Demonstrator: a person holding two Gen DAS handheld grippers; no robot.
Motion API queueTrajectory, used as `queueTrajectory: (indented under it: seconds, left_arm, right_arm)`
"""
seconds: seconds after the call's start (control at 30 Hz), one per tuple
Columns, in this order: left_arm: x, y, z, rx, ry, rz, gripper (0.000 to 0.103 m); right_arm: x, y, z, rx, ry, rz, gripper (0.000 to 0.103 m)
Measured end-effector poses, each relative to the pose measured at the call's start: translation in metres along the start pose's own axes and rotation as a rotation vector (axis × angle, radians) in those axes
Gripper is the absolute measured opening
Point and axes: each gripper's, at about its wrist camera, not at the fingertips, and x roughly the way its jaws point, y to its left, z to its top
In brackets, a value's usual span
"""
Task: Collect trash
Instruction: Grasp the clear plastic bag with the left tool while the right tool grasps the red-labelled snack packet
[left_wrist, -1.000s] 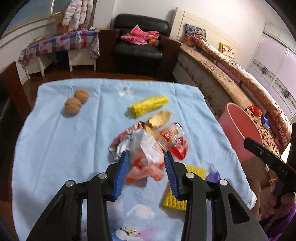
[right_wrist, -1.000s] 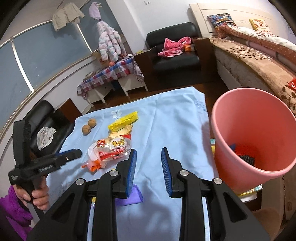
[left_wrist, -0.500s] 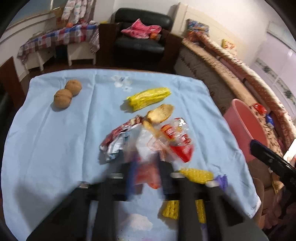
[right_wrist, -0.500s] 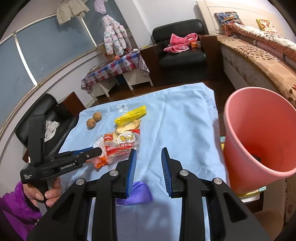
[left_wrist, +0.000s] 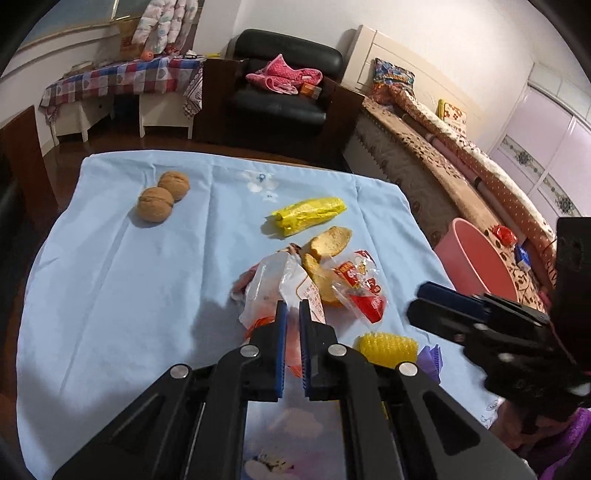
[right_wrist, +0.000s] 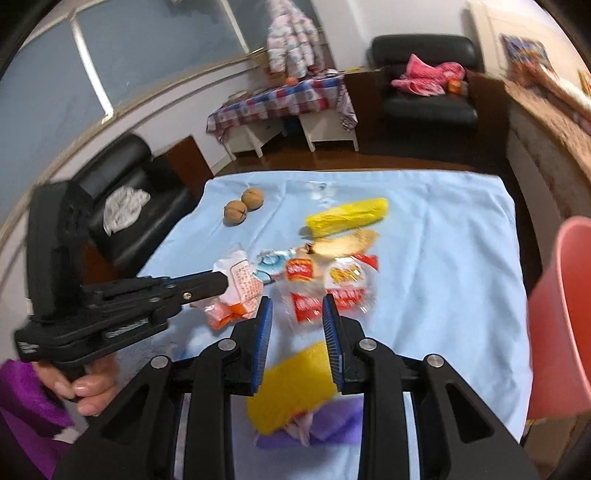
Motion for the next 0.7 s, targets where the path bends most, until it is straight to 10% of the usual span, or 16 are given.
queueTrajectory:
  seconds: [0.37,0.5,0.7]
  left_arm:
    - [-0.005,0.015,-0.004,-0.034,0.002,-0.019,0.006]
    - [-0.005,0.015,-0.004,-0.037,0.002,-0.027,0.006]
    - [-0.007,0.013,-0.001,-0.036,-0.002,-0.034,0.006]
  right_arm:
    - [0.03,0.003,0.001,-0.047,0.043,-0.102,0.043]
    - [0.028,-0.009,0.003,-0.011,0.037,-0.085,0.014]
    - [0.013,-0.019,0.003,0.026,-0.02,-0.072,0.006]
